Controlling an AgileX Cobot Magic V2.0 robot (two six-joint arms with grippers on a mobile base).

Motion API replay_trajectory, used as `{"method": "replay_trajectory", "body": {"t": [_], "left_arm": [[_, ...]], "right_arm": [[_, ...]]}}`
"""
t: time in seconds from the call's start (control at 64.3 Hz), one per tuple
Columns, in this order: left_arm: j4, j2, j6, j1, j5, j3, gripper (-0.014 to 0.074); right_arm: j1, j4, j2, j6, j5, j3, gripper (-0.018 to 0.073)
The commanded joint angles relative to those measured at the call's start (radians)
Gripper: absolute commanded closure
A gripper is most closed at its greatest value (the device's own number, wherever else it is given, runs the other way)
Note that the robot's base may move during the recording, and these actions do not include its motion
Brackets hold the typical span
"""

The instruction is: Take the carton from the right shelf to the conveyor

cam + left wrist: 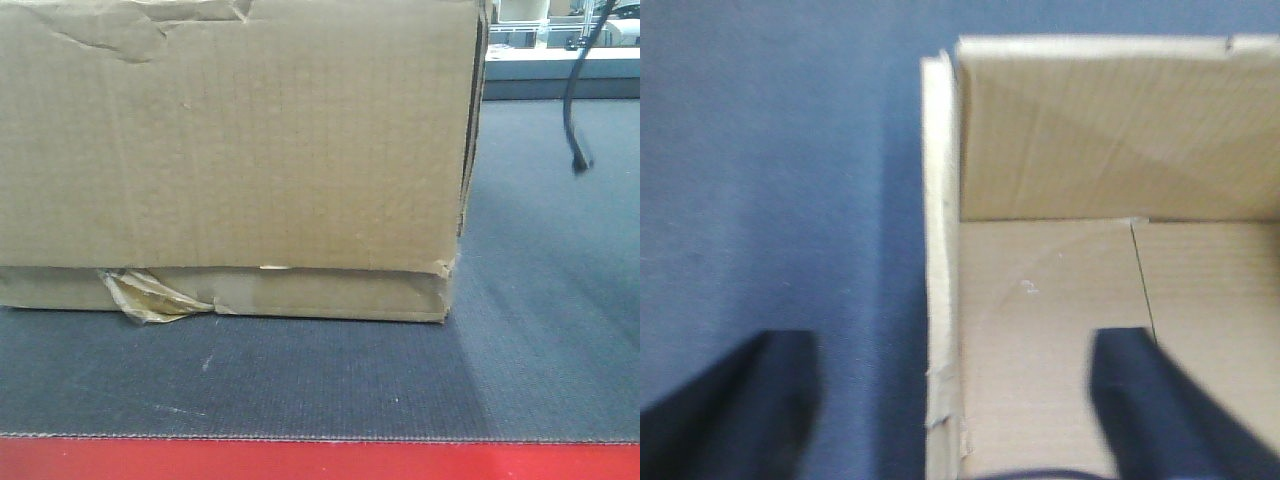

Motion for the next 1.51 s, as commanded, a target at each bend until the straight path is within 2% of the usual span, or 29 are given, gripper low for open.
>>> {"method": "replay_trajectory", "body": {"t": [0.0,0.14,0.171,0.249,0.435,0.591,0.777,0.964,1.228,1.336,1.492], "left_arm": [[0.013,-0.050,0.021,0.005,0.026,-0.012,0.0329],[0.008,-0.099,0.043,0.027,0.029,0.020,0.0631],[0.008,-0.109,0.047,0.039,0.029,0.034,0.0624],[-0.009,-0.133,0.071,0.072,0.029,0.083,0.0570],[-0.112,-0.199,0.179,0.187,0.002,0.254,0.0576],[-0.124,-0.296,0.182,0.244,-0.103,0.420,0.0576],[-0.120,-0.454,0.198,0.251,-0.285,0.633,0.0576],[-0.120,-0.625,0.198,0.251,-0.431,0.839,0.0576],[-0.120,-0.928,0.198,0.251,-0.671,1.130,0.0576],[-0.120,-1.038,0.198,0.251,-0.697,1.200,0.0576],[-0.120,-1.158,0.198,0.251,-0.697,1.254,0.0576]], "right_arm": [[-0.004,-0.071,-0.053,-0.002,0.042,-0.011,0.0322],[-0.004,-0.120,-0.095,-0.002,0.071,-0.001,0.0613],[-0.004,-0.130,-0.104,-0.002,0.071,0.008,0.0653],[-0.019,-0.138,-0.128,-0.002,0.065,0.049,0.0634],[-0.093,-0.138,-0.183,0.023,0.009,0.224,0.0639],[-0.184,-0.118,-0.269,0.023,-0.093,0.430,0.0639],[-0.259,-0.093,-0.410,0.023,-0.230,0.683,0.0639],[-0.259,-0.093,-0.580,0.023,-0.411,0.938,0.0639],[-0.259,-0.093,-0.901,0.023,-0.756,1.311,0.0639],[-0.259,-0.093,-1.030,0.023,-0.848,1.423,0.0639],[-0.259,-0.095,-1.209,0.023,-0.904,1.530,0.0639]]}}
